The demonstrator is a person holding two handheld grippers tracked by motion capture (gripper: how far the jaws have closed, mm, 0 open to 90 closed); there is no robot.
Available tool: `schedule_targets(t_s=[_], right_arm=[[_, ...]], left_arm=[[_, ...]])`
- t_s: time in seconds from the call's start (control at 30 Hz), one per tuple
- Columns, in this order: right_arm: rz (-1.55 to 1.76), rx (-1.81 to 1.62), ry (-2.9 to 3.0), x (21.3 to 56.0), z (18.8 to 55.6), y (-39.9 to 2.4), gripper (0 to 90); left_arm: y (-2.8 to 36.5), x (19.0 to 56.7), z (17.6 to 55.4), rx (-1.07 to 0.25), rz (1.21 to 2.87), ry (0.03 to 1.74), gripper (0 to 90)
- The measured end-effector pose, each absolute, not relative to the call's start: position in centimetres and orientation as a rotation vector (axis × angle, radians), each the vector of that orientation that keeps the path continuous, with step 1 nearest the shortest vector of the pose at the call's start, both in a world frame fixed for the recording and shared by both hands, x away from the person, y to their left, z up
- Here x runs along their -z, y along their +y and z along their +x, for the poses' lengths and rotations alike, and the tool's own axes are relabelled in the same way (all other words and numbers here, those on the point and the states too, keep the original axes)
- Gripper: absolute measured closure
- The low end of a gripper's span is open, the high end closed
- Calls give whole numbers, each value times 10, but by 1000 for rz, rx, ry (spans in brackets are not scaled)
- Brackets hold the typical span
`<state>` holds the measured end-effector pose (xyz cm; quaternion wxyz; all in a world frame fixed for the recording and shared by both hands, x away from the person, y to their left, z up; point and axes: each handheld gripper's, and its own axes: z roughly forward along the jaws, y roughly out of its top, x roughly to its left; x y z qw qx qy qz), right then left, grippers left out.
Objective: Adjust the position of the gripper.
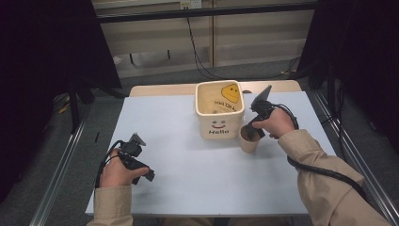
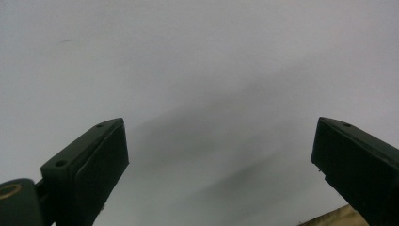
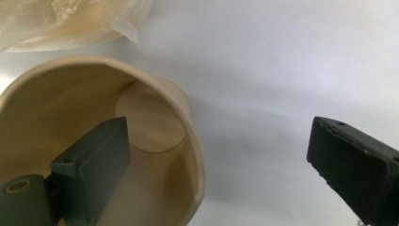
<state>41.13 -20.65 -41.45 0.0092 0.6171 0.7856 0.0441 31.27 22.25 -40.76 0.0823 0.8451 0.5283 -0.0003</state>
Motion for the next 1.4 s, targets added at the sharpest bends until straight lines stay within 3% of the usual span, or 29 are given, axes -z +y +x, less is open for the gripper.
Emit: schedule_targets(t_s=[0.7,1.4], right_arm=[[1913,-140,2456,399,412,-207,59],[1848,-144,2471,361,415,-206,57]], left_arm=[[223,406,312,8,2525,1572,41],[223,405,312,18,2533,1565,41]])
